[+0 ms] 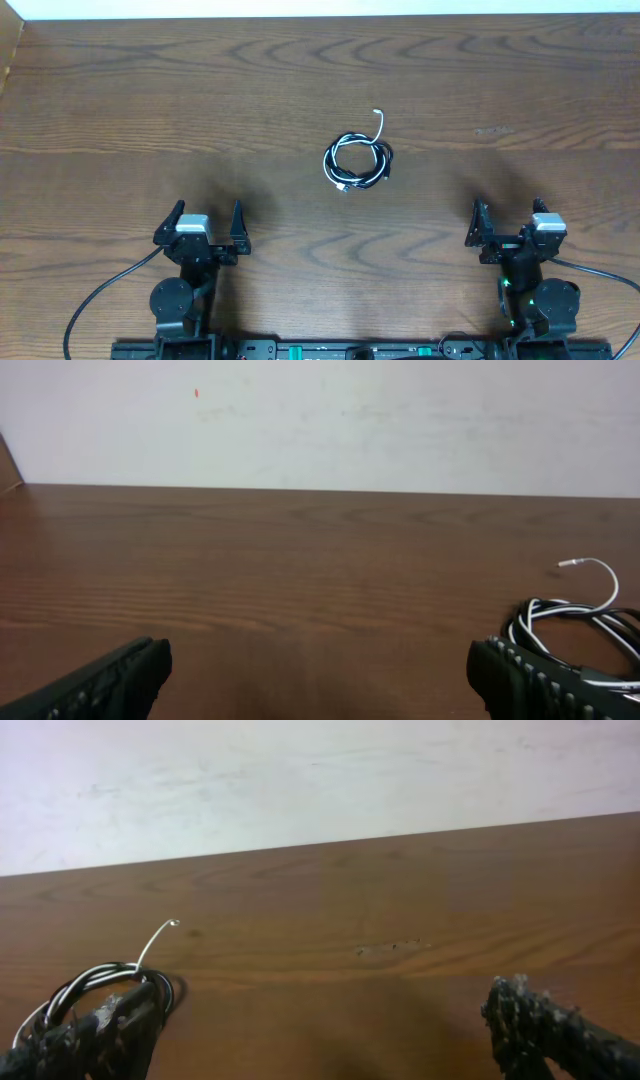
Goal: Untangle cables
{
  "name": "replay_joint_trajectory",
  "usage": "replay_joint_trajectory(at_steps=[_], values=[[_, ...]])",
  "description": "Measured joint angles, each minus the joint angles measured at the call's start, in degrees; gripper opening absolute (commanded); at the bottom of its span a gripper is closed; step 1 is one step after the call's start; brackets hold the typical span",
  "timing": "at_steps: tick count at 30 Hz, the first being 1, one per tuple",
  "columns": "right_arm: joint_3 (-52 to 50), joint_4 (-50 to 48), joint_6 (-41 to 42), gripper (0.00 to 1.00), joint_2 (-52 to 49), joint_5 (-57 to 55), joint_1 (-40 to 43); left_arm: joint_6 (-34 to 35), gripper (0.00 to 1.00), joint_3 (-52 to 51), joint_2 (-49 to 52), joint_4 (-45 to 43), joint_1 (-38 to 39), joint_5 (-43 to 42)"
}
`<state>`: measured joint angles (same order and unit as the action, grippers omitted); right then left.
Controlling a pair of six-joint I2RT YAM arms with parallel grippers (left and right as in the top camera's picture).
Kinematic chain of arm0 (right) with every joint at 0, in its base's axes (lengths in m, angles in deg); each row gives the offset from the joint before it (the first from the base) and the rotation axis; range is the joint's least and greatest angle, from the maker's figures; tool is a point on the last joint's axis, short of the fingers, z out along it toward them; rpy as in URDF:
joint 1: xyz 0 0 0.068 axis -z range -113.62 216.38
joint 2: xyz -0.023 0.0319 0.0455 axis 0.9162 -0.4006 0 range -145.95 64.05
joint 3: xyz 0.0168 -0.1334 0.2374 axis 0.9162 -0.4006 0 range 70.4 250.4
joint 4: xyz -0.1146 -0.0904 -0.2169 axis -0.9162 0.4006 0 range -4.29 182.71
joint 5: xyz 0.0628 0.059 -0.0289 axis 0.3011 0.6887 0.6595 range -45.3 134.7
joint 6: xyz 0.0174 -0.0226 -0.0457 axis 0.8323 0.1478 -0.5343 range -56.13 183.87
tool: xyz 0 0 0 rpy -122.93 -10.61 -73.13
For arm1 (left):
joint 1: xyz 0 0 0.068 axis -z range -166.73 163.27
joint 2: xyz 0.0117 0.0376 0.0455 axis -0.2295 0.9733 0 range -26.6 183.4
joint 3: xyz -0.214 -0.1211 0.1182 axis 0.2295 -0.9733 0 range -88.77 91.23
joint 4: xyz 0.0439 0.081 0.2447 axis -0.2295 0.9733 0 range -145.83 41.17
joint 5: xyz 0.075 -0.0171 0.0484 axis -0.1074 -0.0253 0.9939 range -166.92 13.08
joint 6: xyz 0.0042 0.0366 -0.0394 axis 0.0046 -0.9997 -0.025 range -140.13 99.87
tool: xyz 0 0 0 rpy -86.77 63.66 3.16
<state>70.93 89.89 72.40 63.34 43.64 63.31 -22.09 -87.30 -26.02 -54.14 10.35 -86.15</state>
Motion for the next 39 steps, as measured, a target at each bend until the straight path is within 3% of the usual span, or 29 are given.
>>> replay_joint_trajectory(at_steps=[7,14,22,33,39], values=[[0.0,0.0,0.0,0.99,0.0,0.0,0.0,0.0,0.99,1.5,1.3,2.5,0.0,-3.1],[0.0,0.0,0.0,0.99,0.0,0.0,0.0,0.0,0.99,9.2,10.2,5.3,0.0,-6.5],[0.0,0.0,0.0,0.99,0.0,0.0,0.0,0.0,0.99,25.5,28.0,9.1,0.0,-14.8],[0.0,0.0,0.0,0.99,0.0,0.0,0.0,1.8,0.99,58.4,53.6,29.8,0.0,-25.2],[0.0,0.0,0.0,0.99,0.0,0.0,0.0,2.3,0.99,61.9,59.7,30.5,0.0,-26.9]])
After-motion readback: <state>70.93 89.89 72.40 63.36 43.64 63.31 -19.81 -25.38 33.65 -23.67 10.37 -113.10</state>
